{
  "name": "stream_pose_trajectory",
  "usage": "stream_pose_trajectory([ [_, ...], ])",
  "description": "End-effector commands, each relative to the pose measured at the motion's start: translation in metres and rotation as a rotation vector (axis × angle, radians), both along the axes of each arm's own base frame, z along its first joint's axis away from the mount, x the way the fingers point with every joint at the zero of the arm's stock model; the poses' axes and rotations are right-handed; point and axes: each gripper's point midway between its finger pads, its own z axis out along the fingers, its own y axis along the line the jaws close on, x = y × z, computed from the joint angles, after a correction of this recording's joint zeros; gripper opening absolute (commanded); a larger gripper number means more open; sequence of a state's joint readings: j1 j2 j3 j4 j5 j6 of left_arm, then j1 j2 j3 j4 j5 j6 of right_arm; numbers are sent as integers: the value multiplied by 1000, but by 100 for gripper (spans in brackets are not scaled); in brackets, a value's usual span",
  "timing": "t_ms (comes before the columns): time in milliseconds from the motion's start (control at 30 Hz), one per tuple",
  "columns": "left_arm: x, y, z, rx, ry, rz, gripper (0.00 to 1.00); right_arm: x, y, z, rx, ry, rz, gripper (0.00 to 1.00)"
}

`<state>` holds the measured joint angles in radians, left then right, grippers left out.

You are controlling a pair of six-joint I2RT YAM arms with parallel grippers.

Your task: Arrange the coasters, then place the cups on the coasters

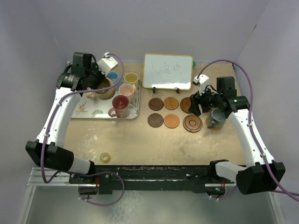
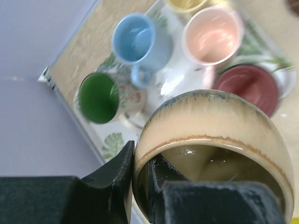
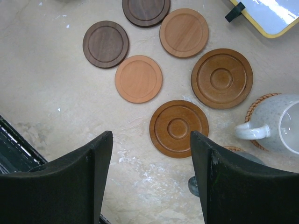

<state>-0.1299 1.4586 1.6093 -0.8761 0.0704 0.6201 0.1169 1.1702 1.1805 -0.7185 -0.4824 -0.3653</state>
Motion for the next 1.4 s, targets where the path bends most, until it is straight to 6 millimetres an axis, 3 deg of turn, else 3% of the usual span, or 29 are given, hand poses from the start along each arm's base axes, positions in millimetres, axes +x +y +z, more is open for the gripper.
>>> stream_pose_trajectory([
  [0,-7,-57,45,-198,-144,-2,3,8,8,19,67,-61,-20,69],
  [133,-25,-102,36,-312,-62,-63,3,13,4,26,58,-91,-54,69],
  [300,-53,-155,4,-332,16,-156,3,5,-6,25,14,-76,-84,70],
  [467,-79,-199,-51,-266,93,-236,3,9,-19,14,-51,-83,-124,70],
  [600,-94,-222,-97,-211,169,-264,3,3,-21,-1,-62,-52,-134,70],
  [833,-111,-231,-151,-115,232,-245,3,8,-27,-12,-83,-59,-163,70],
  [1367,-117,-229,-195,-42,261,-217,9,13,-26,-20,-89,-49,-159,70],
])
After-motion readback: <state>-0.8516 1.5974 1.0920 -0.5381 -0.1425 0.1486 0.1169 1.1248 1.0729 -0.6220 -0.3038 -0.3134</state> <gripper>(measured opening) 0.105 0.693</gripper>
